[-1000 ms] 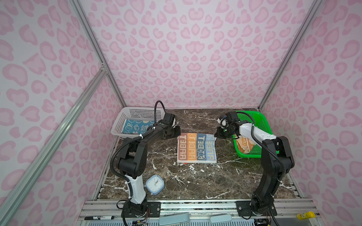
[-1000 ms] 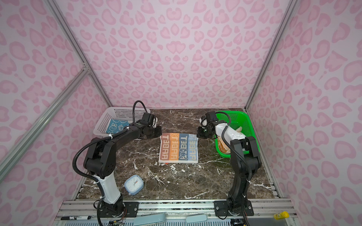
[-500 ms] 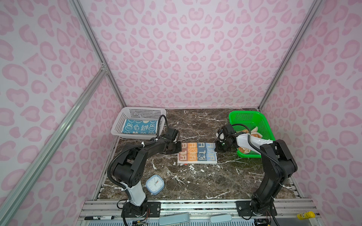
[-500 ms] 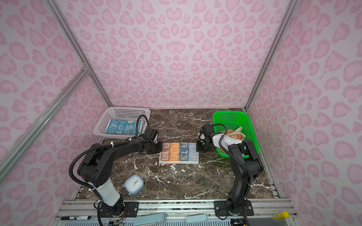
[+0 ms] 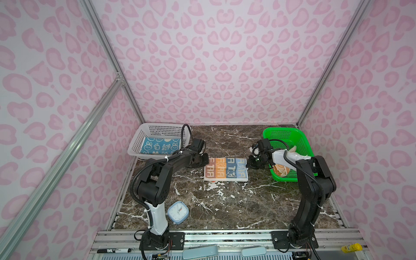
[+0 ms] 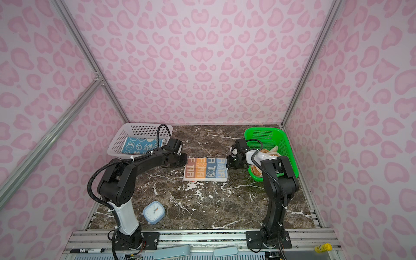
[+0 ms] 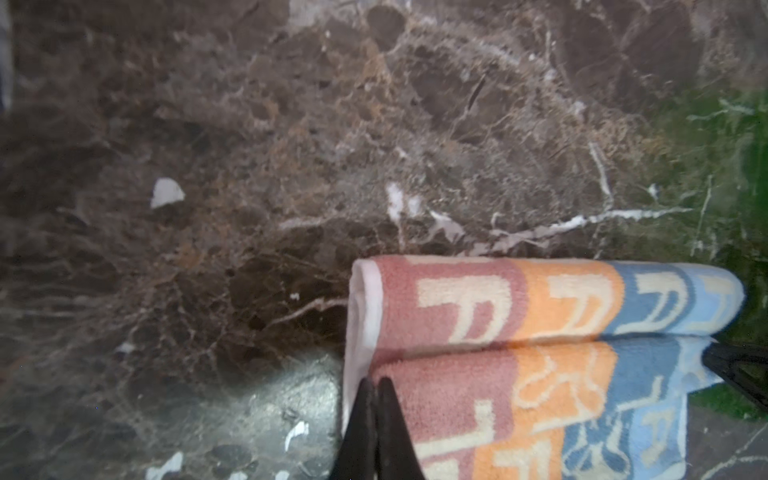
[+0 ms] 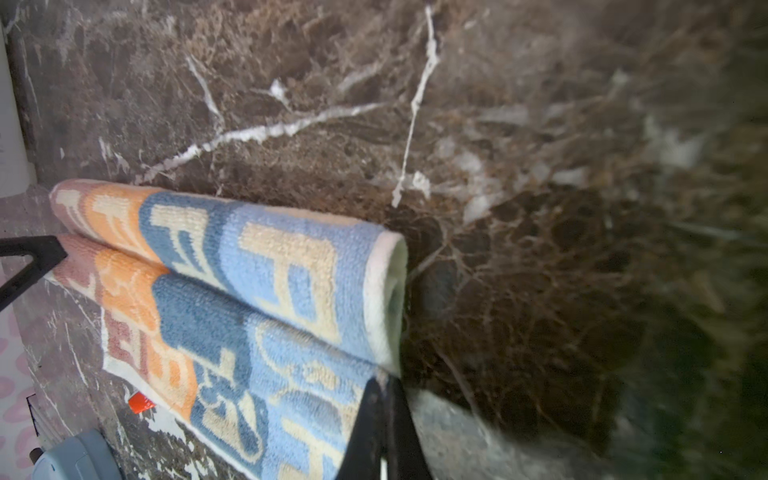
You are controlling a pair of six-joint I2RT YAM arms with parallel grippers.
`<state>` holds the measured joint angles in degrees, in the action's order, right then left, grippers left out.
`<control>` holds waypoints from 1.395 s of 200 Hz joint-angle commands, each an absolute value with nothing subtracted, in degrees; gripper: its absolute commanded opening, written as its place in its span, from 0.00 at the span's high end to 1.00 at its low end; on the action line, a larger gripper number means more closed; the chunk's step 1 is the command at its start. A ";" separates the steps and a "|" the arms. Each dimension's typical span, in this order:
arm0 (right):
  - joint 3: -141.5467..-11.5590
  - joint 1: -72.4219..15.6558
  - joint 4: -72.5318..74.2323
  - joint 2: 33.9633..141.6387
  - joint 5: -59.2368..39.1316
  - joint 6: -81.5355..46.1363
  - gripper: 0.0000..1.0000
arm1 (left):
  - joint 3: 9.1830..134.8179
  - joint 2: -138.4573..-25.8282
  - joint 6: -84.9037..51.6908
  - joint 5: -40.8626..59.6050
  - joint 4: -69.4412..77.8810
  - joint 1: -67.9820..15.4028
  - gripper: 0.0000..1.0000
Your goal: Fold and stack the towels
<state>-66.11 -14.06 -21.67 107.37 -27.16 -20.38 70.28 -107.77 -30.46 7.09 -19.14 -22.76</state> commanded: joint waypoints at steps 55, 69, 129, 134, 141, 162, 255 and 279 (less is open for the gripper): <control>-64.87 -14.03 -26.98 101.69 -23.76 -19.39 1.00 | 68.71 -103.09 -30.85 5.45 -22.25 -22.40 0.96; -64.32 -14.23 -27.08 101.43 -23.64 -19.30 1.00 | 67.67 -102.10 -31.15 5.70 -21.98 -22.42 0.96; -60.04 -16.23 -25.25 99.96 -22.80 -20.14 1.00 | 63.61 -100.18 -31.99 5.85 -20.41 -23.63 0.96; -59.88 -16.26 -25.21 100.24 -22.85 -20.09 1.00 | 63.40 -100.24 -32.06 5.76 -20.39 -23.79 0.96; -59.70 -16.28 -24.95 100.62 -22.97 -20.04 1.00 | 63.13 -100.43 -32.10 5.71 -20.20 -24.02 0.96; -59.42 -16.39 -24.30 101.54 -22.85 -20.14 1.00 | 62.28 -101.37 -32.41 5.67 -19.53 -24.55 0.96; -58.25 -16.61 -23.54 101.16 -22.43 -20.23 1.00 | 61.82 -102.49 -32.52 4.07 -19.28 -25.22 0.96; -58.83 -16.54 -25.01 98.79 -22.06 -20.26 1.00 | 61.99 -99.94 -32.43 3.52 -20.32 -25.20 0.96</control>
